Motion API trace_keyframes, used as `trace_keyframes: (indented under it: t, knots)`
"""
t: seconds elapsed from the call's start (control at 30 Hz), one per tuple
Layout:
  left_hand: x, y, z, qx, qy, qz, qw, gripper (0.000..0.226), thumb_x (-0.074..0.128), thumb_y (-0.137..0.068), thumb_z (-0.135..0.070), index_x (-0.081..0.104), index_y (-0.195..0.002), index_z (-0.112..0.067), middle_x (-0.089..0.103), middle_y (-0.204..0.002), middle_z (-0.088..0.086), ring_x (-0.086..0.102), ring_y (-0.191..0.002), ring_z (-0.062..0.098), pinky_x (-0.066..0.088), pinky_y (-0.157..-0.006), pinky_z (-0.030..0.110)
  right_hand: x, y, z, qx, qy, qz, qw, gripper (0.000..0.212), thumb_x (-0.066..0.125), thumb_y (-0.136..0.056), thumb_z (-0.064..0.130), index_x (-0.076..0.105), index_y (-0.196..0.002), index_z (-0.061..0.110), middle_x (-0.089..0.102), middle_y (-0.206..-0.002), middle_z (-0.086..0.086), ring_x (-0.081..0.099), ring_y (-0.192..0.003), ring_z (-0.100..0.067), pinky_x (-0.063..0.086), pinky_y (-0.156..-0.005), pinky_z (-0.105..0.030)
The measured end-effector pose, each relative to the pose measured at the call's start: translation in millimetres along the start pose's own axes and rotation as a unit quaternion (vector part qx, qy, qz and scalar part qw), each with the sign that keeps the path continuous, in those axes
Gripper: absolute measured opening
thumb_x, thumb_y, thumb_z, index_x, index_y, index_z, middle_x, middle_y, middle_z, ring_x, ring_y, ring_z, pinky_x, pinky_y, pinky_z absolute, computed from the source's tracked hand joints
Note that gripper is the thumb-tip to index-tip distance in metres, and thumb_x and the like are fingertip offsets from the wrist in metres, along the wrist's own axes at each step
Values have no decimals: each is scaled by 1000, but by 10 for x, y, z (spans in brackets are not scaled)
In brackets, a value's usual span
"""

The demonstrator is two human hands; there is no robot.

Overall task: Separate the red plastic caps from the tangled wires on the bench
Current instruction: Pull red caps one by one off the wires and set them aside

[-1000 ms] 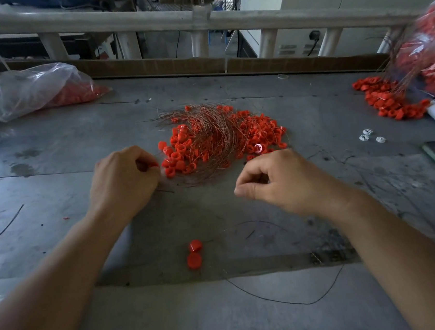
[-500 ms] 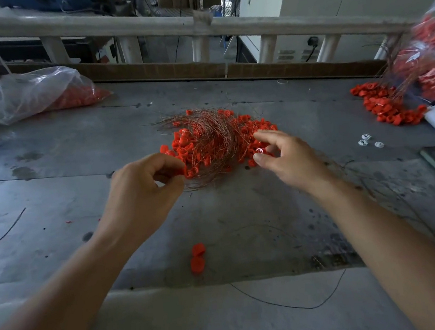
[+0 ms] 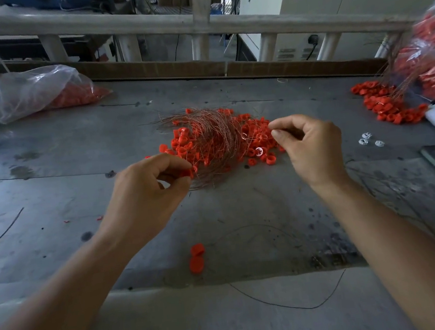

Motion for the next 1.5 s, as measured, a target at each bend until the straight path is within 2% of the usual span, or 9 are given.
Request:
trace_keyframes:
  t: [0.47, 0.6, 0.77, 0.87, 1.0, 1.1, 1.2, 1.33, 1.5]
  knots:
    - [179, 21, -221, 97, 33, 75, 992, 32, 69, -77, -9, 60, -87, -38, 62, -93, -13, 57, -87, 1, 46, -74, 11, -166, 22, 162, -115, -77, -121, 983, 24, 65, -81, 4, 60, -103, 14, 59, -82, 14, 59, -75, 9, 47, -73, -12]
    - [200, 36, -338, 129, 58, 79, 987, 24, 69, -77, -16, 63, -90, -35, 59, -105, -15, 58, -90, 4, 49, -75, 18, -259, 82, 326, -236, -44, -170, 956, 15, 65, -82, 5, 64, -96, 0, 61, -85, 1, 63, -76, -15, 51, -72, -29]
    - [238, 86, -392, 147, 120, 126, 974, 13, 70, -78, -29, 68, -91, -27, 49, -126, -13, 60, -93, 3, 52, -78, 19, -150, 295, 642, -364, 0, -99, 926, 9, 71, -76, 7, 70, -83, 1, 66, -73, -6, 58, -63, -20, 49, -61, -30]
    - [257, 123, -394, 156, 200, 184, 949, 16, 66, -77, -22, 67, -92, -19, 55, -117, -11, 62, -97, 8, 52, -83, 24, -31, 393, 773, -390, -22, -22, 920, 10, 72, -73, 7, 71, -82, 1, 66, -68, -6, 59, -59, -23, 50, -55, -34]
    - [243, 150, -362, 114, 287, 216, 926, 20, 65, -73, -17, 68, -91, -9, 65, -100, 0, 65, -96, 14, 49, -87, 24, 26, 416, 797, -331, -81, 37, 939, 15, 68, -76, 10, 69, -90, 3, 67, -76, -1, 62, -67, -22, 52, -62, -31]
    - [205, 148, -363, 92, 346, 214, 909, 19, 66, -71, -14, 69, -89, -9, 67, -96, -6, 65, -90, 9, 49, -80, 17, 79, 403, 737, -202, -173, 124, 956, 25, 54, -86, 26, 58, -106, 12, 63, -97, 5, 63, -90, -11, 49, -78, -21]
    - [146, 124, -344, 67, 432, 195, 878, 23, 76, -66, -21, 72, -85, -10, 70, -99, -2, 65, -93, 13, 49, -80, 20, 144, 421, 693, -103, -235, 232, 938, 37, 41, -87, 42, 54, -112, 17, 63, -99, 7, 62, -94, -3, 49, -78, -18]
    - [78, 70, -271, 16, 503, 148, 851, 31, 82, -58, -31, 74, -80, -11, 71, -101, 4, 66, -95, 17, 51, -81, 22, 143, 404, 694, -125, -176, 216, 952, 23, 53, -89, 25, 57, -110, 18, 59, -77, 5, 59, -70, -8, 49, -62, -22]
    - [98, 73, -243, -12, 490, 143, 860, 34, 84, -52, -29, 74, -79, -11, 71, -100, 5, 66, -93, 15, 51, -79, 20, 106, 351, 668, -155, -96, 185, 966, 18, 60, -83, 15, 66, -99, 9, 50, -67, 21, 53, -63, 7, 39, -57, -6]
Point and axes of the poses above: each hand's wrist, its own y-axis away from the middle knuckle, its own x-axis out of the palm, z = x × y, the point moved 4 cm from there along -y, towards the middle knuckle
